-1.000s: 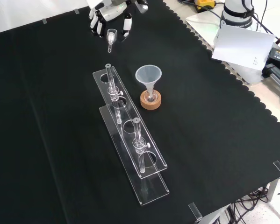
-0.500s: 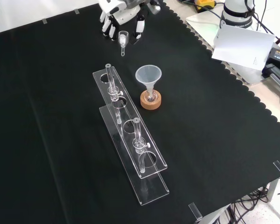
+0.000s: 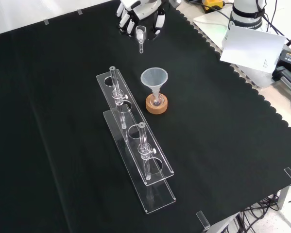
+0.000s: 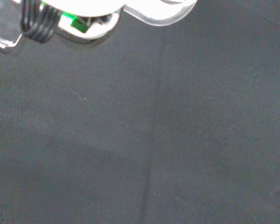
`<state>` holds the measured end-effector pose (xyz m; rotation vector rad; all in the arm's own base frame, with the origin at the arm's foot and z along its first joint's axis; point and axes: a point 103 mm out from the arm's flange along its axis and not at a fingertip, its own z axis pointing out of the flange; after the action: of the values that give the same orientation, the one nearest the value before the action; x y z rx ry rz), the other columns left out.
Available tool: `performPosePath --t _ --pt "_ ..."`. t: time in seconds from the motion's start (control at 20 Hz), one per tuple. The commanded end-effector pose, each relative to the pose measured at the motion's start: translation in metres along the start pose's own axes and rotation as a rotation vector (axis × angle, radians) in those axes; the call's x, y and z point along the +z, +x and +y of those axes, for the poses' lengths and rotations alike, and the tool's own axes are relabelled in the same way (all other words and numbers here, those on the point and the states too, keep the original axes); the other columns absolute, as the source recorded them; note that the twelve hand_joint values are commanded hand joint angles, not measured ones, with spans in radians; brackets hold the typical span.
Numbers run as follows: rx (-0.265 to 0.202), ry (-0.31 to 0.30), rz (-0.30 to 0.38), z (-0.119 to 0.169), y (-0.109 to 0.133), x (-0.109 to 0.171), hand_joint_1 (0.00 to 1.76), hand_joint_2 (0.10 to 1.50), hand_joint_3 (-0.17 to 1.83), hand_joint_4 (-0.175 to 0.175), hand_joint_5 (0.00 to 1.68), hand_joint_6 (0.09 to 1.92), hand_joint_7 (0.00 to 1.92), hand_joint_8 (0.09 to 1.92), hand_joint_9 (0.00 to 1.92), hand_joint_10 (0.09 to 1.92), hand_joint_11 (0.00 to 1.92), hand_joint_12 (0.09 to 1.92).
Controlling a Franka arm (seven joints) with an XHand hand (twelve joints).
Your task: Pour all the NaCl from the weighing funnel into the round-bottom flask.
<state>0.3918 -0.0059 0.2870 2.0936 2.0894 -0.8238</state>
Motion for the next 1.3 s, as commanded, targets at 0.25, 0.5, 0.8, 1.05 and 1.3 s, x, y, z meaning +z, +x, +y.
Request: performPosePath --t 0.25,0.5,0.8,1.05,1.3 --pt "-0.018 0.029 -0.027 -0.009 0.023 0.0 1.13 0.71 0.51 0.175 1.32 0.53 0.66 0.65 1.02 0.34 0.81 1.07" --pt "-0.031 0.028 -0.069 -0.007 0.036 -0.002 1.13 0.71 0.51 0.175 1.32 0.53 0.66 0.65 1.02 0.34 0.81 1.07" --pt "-0.045 0.049 -0.092 0.002 0.045 -0.002 1.12 0.71 0.51 0.175 1.32 0.54 0.65 0.65 1.02 0.34 0.81 1.07" --pt "-0.045 0.051 -0.139 0.008 0.048 -0.006 1.12 0.71 0.51 0.175 1.31 0.54 0.65 0.65 1.02 0.34 0.8 1.07" --pt "-0.03 0.071 -0.175 0.01 0.049 -0.009 1.12 0.71 0.51 0.175 1.31 0.54 0.65 0.65 1.01 0.33 0.8 1.07"
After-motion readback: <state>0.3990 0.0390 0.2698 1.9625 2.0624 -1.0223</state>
